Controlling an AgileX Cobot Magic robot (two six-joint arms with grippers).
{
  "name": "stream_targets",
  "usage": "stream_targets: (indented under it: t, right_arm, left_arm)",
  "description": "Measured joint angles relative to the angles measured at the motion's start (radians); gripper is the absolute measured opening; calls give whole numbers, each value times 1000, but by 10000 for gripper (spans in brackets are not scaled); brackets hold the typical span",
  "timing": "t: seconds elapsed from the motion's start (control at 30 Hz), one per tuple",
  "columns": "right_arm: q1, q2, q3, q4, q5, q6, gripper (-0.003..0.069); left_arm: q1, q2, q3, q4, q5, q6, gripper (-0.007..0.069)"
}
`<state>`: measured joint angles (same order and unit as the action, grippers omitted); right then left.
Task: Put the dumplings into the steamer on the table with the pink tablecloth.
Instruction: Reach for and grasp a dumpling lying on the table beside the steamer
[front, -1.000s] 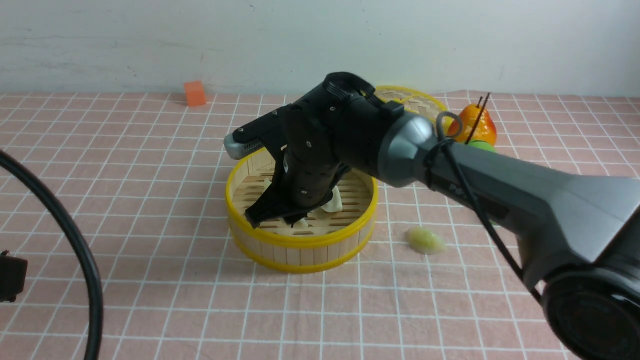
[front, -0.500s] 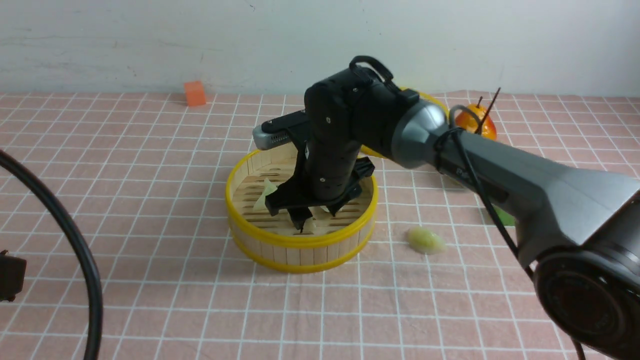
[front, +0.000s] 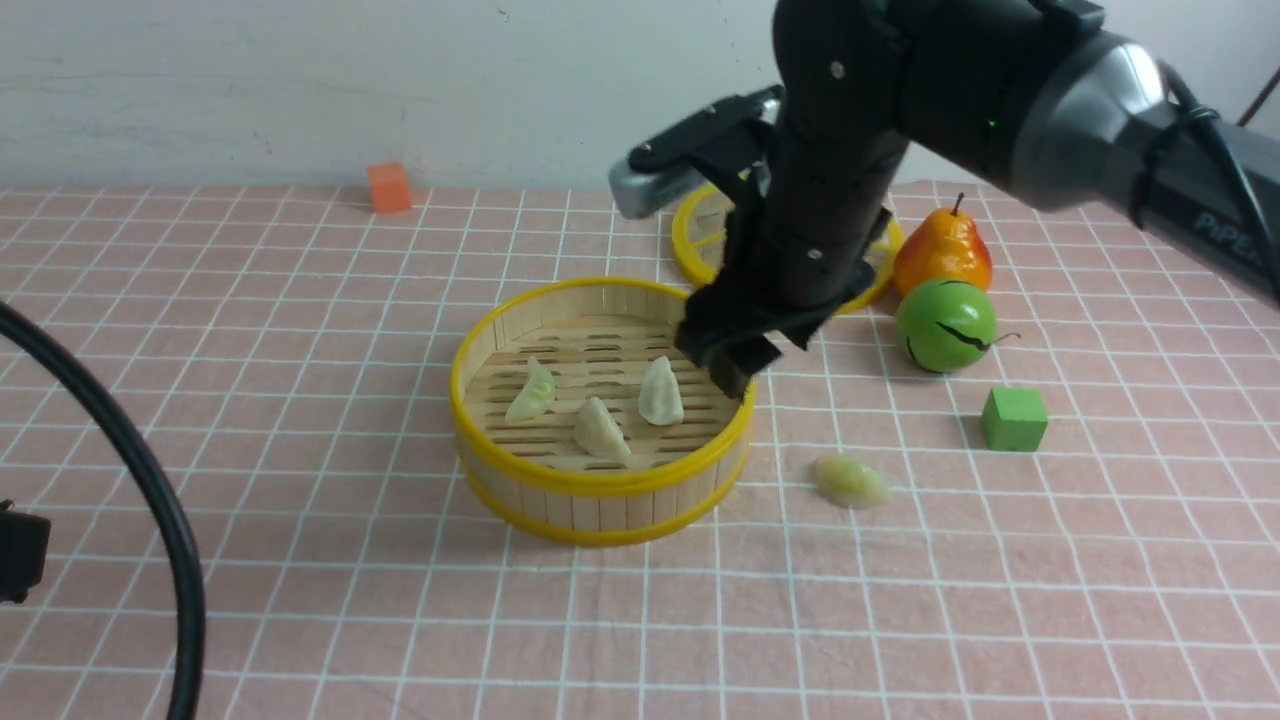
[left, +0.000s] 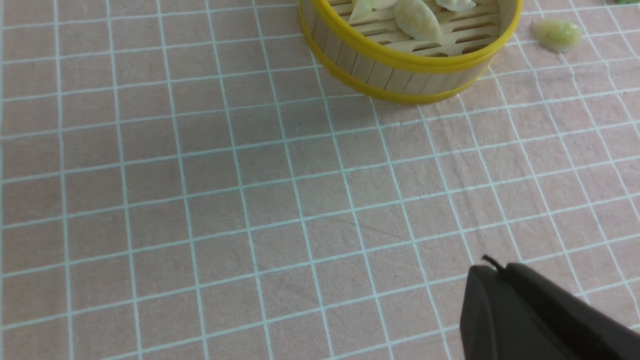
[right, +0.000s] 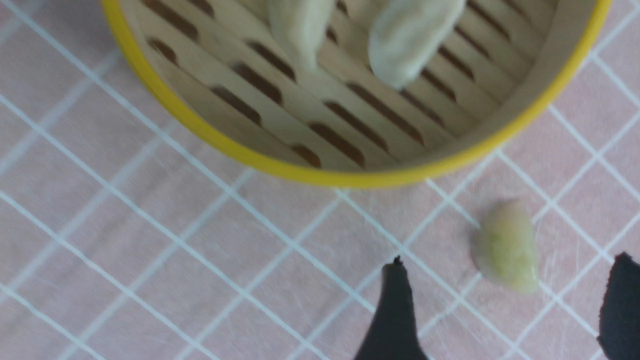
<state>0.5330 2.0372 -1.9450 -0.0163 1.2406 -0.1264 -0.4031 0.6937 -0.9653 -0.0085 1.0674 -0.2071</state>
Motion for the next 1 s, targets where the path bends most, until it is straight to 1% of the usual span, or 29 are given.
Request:
stream_targets:
  t: [0.03, 0.17, 0.2, 0.23, 0.33, 0.47, 0.67, 0.8, 0.83, 0.87, 0.9, 1.0]
  right_arm:
    - [-4, -1, 7, 0, 0, -4, 515]
    - [-92, -1, 125, 16, -7, -98, 514]
    - [-110, 0, 149, 30, -31, -124, 514]
    - [-113, 0, 153, 32, -31, -129, 514]
    - [-157, 30, 185, 58, -145, -178, 513]
    - [-174, 99, 188, 71, -225, -192, 513]
    - [-173, 179, 189, 99, -232, -234, 503]
    - [-173, 180, 188, 103, -229, -237, 436]
    - [-172, 180, 188, 104, -229, -238, 382]
    - [-171, 180, 188, 104, -230, -240, 312]
    - [-171, 179, 188, 104, -231, -240, 274]
    - [-171, 168, 180, 104, -226, -240, 248]
  left_arm:
    - [0, 0, 0, 0, 0, 0, 0]
    - [0, 0, 0, 0, 0, 0, 0]
    - [0, 0, 0, 0, 0, 0, 1]
    - [0, 0, 0, 0, 0, 0, 1]
    - [0, 0, 0, 0, -3, 0, 4]
    - [0, 0, 0, 0, -14, 0, 7]
    - [0, 6, 0, 0, -15, 0, 17]
    - [0, 8, 0, 0, -15, 0, 17]
    - [0, 8, 0, 0, -15, 0, 17]
    - [0, 11, 0, 1, -15, 0, 19]
    - [0, 12, 0, 1, -16, 0, 20]
    - [0, 17, 0, 2, -21, 0, 21]
